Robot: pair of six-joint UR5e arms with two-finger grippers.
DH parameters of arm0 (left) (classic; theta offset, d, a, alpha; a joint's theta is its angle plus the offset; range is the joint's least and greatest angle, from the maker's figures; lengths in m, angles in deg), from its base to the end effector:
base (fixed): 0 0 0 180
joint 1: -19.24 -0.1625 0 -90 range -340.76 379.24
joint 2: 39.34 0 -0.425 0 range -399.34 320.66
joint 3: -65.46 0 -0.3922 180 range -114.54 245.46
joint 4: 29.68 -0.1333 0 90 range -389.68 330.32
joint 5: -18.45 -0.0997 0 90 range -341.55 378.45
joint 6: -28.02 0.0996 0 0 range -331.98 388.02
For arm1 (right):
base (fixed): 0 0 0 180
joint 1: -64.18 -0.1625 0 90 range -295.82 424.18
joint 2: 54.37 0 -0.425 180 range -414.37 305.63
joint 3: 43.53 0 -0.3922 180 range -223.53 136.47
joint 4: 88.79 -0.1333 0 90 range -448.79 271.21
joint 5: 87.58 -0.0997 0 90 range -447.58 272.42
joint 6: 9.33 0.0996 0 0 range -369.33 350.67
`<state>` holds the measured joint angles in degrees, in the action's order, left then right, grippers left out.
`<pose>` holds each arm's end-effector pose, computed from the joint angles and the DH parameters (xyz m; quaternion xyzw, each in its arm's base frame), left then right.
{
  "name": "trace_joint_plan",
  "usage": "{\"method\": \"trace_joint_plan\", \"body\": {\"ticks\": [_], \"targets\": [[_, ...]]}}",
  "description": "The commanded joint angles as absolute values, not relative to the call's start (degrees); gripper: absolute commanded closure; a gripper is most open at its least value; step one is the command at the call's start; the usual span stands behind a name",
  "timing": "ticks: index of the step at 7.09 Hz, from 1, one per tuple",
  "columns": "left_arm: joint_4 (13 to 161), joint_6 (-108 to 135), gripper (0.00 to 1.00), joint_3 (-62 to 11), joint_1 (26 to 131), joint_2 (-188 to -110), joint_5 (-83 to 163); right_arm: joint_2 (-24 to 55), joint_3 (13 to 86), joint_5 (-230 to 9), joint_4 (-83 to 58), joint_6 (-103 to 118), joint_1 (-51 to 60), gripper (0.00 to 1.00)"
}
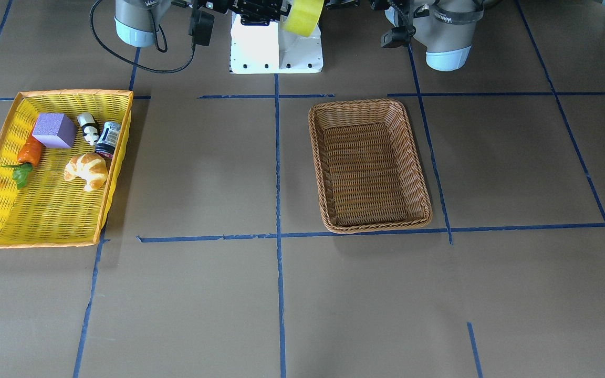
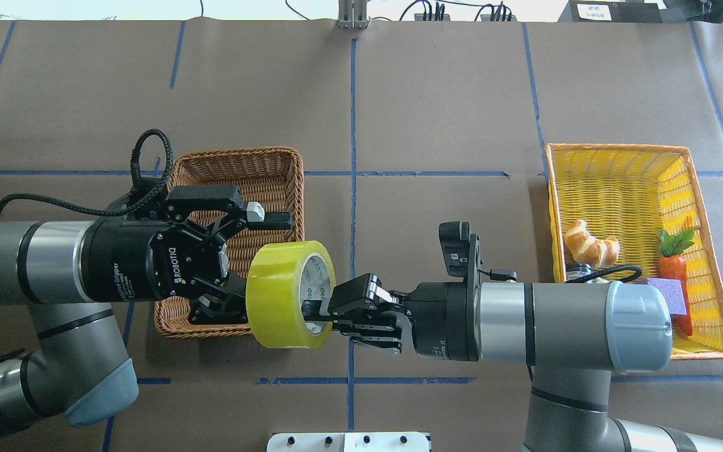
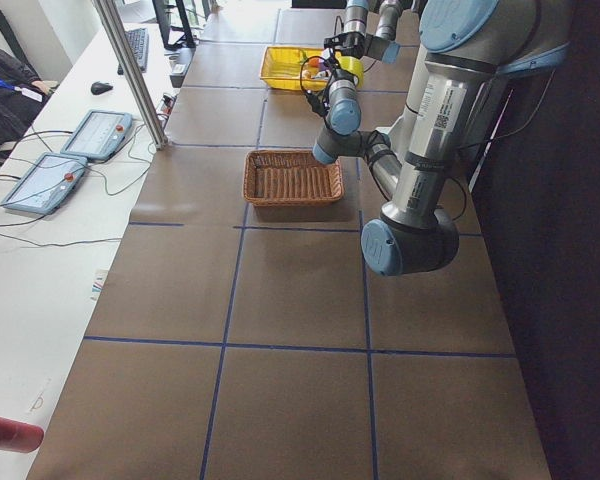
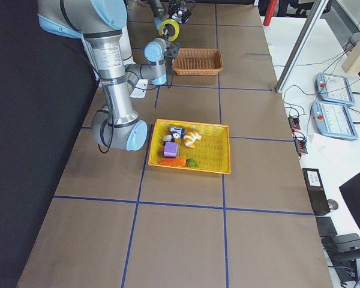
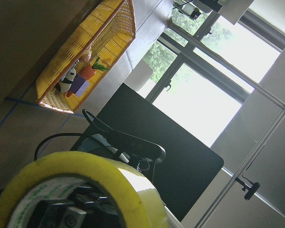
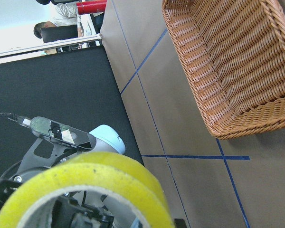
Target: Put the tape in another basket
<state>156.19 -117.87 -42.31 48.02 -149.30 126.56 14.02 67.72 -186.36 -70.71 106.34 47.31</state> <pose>0.3496 -0.3088 0.1845 -0.2730 0.8679 -0.1551 0.3850 -0.4362 -0.2557 0.1591 -0.1056 -0.8342 0.1348 0.5241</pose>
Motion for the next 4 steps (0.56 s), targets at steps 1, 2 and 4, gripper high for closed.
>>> {"method": "trace_joint_plan", "body": {"ticks": [1,2,4], "targets": [[156.1,-118.1,0.93,-42.5,48.0,-149.2,126.6,14.0,67.7,-185.3,-70.8,106.3,47.4,0.35],[156.2,-118.1,0.97,-42.8,48.0,-149.1,126.6,14.0,67.7,-185.1,-70.8,106.3,47.4,0.15],[156.2,-118.4,0.98,-43.3,48.1,-148.9,126.7,14.0,67.8,-183.1,-70.8,106.5,47.7,0.01]]}}
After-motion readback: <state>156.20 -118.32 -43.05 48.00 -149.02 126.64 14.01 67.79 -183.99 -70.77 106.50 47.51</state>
